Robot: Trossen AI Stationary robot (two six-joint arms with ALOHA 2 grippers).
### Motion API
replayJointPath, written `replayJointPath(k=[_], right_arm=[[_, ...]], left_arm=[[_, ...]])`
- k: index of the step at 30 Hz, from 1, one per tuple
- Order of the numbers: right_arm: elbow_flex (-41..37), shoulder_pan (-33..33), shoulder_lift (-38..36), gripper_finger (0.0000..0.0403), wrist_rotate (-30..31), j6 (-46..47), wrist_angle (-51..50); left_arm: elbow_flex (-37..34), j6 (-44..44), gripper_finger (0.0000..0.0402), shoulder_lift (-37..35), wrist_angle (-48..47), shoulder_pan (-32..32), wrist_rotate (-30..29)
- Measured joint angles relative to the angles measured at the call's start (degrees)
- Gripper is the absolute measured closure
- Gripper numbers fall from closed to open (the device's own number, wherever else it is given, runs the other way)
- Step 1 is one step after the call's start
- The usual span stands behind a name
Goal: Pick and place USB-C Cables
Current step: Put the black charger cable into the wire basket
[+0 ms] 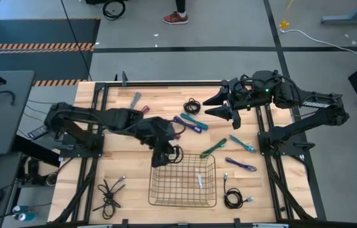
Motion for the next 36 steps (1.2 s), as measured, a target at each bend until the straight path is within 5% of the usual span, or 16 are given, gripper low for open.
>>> replayJointPath(k=[15, 36], right_arm=[[0.0, 0.0, -0.27, 0.0218, -0.26, -4.11, -3.78], [0.0, 0.0, -0.26, 0.0218, 0.2, -2.9, -3.26]], left_arm=[[15.39, -5.58, 0.0387, 18.13, -11.91, -1.09, 1.92], [15.89, -0.89, 0.0387, 24.27, -13.14, -4.03, 1.71]])
